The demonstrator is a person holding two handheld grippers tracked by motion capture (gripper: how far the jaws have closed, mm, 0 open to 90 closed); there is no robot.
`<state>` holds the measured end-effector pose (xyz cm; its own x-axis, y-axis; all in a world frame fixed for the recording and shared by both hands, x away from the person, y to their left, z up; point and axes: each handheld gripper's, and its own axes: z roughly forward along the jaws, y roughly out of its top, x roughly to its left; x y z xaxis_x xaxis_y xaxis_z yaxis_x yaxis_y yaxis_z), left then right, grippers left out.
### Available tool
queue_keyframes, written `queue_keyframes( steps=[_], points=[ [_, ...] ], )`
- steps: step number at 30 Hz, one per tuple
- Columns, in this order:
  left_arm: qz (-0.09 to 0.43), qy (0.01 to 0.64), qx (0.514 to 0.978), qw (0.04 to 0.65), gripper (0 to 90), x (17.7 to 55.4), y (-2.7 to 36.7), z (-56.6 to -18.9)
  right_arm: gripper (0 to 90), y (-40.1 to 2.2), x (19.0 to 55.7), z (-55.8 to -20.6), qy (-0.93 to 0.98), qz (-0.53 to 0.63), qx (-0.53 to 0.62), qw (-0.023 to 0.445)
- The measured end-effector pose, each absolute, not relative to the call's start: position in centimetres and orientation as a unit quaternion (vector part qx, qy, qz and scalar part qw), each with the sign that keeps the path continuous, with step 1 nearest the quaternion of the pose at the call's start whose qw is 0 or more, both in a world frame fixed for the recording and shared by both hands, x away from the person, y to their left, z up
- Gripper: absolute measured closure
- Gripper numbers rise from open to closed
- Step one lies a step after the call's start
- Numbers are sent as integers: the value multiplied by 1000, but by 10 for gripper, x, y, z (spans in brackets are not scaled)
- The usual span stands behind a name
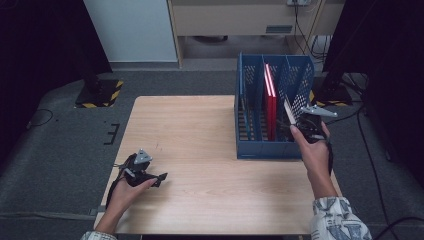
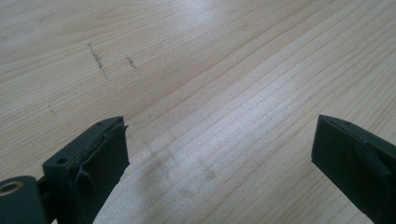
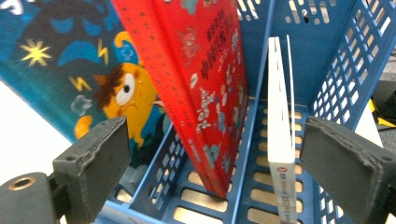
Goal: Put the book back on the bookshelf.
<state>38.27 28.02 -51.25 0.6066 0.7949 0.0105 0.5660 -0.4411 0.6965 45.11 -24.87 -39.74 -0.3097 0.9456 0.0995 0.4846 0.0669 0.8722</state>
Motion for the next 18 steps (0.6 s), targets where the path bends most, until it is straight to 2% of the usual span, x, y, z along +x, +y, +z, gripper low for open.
queue_keyframes(
  steps=[18],
  points=[
    [170,410,832,334,30,383,280,-513,77,-224,413,-407,709,446,491,241]
  ],
)
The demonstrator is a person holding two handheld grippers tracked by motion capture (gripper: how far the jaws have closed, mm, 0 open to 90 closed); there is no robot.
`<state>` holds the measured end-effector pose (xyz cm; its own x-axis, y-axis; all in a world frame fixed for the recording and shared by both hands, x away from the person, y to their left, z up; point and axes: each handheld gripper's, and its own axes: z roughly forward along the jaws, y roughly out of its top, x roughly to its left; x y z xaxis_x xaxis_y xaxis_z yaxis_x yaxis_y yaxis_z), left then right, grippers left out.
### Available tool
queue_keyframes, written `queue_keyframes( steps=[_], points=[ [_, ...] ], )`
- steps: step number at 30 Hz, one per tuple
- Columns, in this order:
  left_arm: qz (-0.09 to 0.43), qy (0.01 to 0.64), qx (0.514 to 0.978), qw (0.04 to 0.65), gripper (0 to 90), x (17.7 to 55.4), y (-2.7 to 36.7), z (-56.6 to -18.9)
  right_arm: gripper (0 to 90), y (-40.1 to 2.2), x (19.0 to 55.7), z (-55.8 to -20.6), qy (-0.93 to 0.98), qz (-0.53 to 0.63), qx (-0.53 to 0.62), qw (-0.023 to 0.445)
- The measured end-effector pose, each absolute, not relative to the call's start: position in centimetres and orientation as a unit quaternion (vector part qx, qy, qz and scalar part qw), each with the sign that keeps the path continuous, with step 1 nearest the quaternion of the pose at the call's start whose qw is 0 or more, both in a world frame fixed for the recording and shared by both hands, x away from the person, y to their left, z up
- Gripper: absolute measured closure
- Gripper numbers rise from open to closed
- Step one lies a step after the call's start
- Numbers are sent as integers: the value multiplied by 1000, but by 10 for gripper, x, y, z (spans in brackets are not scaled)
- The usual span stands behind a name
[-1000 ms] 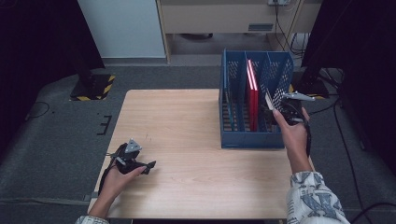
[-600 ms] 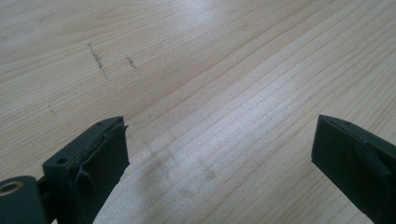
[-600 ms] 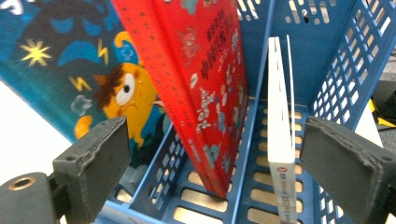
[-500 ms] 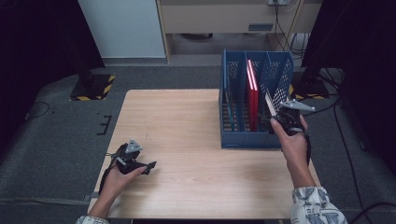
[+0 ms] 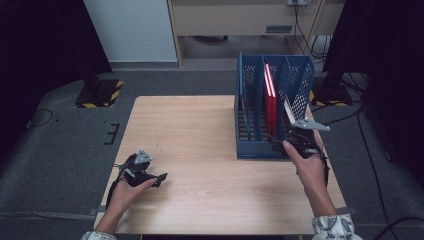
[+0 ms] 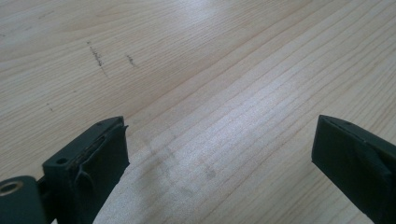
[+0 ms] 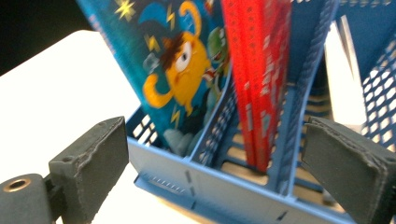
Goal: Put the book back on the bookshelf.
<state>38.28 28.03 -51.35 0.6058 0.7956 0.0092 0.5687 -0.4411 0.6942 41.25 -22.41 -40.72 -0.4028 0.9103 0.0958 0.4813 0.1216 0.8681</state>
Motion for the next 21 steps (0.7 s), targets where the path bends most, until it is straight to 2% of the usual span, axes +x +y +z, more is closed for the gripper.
queue_keyframes(
  steps=[21],
  points=[
    [169,408,834,332,30,383,279,-514,77,-188,372,-451,750,439,455,195]
  ],
)
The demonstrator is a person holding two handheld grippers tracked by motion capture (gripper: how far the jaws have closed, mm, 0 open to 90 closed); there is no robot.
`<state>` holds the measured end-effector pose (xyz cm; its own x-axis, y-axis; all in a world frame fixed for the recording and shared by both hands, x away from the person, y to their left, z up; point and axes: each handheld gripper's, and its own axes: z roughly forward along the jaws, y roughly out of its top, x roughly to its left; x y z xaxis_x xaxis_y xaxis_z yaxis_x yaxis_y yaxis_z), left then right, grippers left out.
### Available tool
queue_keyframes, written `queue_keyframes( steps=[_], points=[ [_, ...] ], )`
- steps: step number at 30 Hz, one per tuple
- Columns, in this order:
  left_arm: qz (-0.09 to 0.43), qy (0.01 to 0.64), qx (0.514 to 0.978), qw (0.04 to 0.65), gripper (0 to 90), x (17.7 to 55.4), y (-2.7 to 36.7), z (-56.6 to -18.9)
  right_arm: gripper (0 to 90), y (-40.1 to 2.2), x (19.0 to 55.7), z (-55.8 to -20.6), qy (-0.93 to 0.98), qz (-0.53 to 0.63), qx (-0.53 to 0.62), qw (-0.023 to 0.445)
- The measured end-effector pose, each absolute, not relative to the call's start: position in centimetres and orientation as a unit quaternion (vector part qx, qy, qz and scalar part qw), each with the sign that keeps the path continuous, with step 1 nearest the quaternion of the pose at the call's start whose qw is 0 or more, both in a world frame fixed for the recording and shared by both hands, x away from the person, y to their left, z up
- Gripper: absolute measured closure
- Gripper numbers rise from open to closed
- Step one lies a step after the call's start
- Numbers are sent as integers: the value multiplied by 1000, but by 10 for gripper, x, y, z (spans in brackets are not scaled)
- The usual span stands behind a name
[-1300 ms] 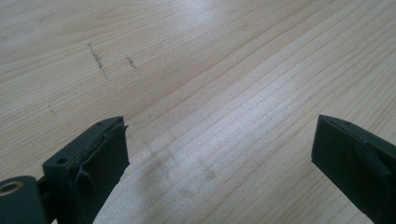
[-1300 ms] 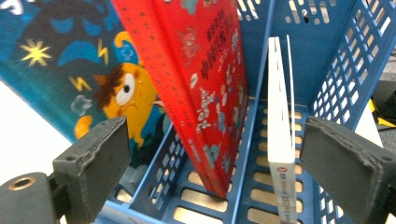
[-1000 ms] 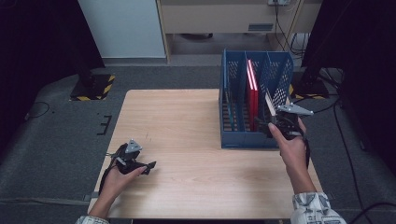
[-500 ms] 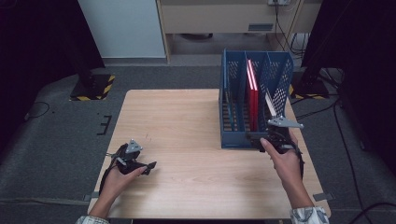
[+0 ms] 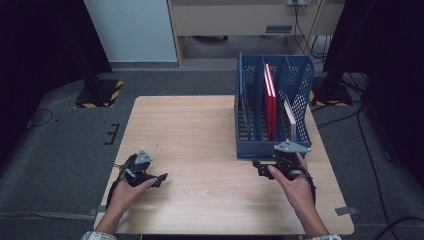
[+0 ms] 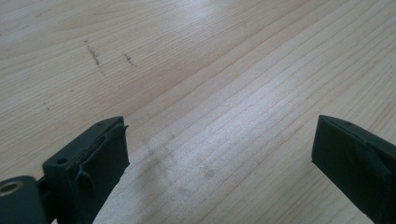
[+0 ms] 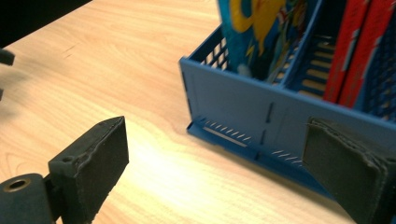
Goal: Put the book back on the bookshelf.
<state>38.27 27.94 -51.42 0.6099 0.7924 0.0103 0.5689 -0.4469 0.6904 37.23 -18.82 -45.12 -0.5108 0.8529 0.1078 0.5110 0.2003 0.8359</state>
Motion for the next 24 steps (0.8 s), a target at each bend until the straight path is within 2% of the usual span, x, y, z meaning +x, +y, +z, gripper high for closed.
queue_keyframes(
  steps=[9,24],
  points=[
    [167,406,836,328,30,383,278,-516,78,-177,362,-469,763,438,441,175],
    [161,413,836,323,29,385,281,-521,83,-141,373,-506,794,402,433,140]
  ],
)
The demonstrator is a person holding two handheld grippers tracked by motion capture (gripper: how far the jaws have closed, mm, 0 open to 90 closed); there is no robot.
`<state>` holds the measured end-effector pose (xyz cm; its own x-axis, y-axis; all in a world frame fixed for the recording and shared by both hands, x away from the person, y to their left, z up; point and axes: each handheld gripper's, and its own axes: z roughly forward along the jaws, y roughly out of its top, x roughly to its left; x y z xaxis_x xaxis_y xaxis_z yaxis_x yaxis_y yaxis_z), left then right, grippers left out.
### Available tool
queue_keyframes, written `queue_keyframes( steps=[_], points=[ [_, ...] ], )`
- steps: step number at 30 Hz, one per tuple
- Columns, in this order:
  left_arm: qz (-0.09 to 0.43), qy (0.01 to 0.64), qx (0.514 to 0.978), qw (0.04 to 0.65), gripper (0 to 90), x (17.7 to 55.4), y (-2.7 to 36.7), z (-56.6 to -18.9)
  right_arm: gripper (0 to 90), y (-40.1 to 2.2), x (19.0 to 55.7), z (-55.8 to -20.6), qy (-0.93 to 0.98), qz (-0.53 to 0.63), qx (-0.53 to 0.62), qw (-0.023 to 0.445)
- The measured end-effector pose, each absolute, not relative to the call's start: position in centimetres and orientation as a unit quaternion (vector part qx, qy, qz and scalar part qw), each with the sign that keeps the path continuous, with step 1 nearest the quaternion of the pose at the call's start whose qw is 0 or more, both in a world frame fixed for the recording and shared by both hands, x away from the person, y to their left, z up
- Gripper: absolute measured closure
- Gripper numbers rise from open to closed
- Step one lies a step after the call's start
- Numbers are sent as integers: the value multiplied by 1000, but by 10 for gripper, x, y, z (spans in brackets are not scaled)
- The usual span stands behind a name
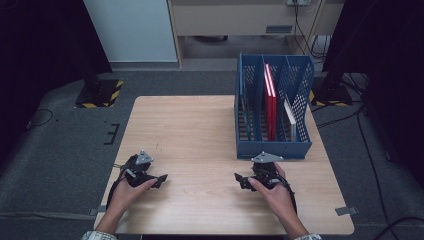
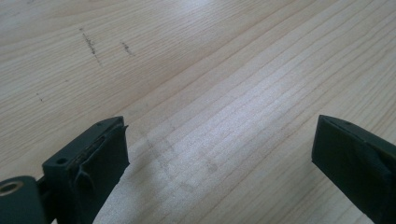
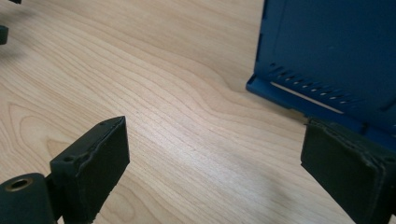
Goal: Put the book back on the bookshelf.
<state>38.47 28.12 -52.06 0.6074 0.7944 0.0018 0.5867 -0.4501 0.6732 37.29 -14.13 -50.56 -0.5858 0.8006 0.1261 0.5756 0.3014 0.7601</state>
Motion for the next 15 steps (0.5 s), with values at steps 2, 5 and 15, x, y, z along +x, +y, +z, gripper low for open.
queue_keyframes(
  steps=[2,5,15],
  points=[
    [160,414,837,321,30,385,282,-522,82,-136,375,-511,800,396,431,134],
    [159,416,836,321,30,386,283,-524,82,-132,378,-517,802,392,432,131],
    [153,426,836,311,30,389,288,-530,75,-126,381,-527,811,369,436,130]
  ],
)
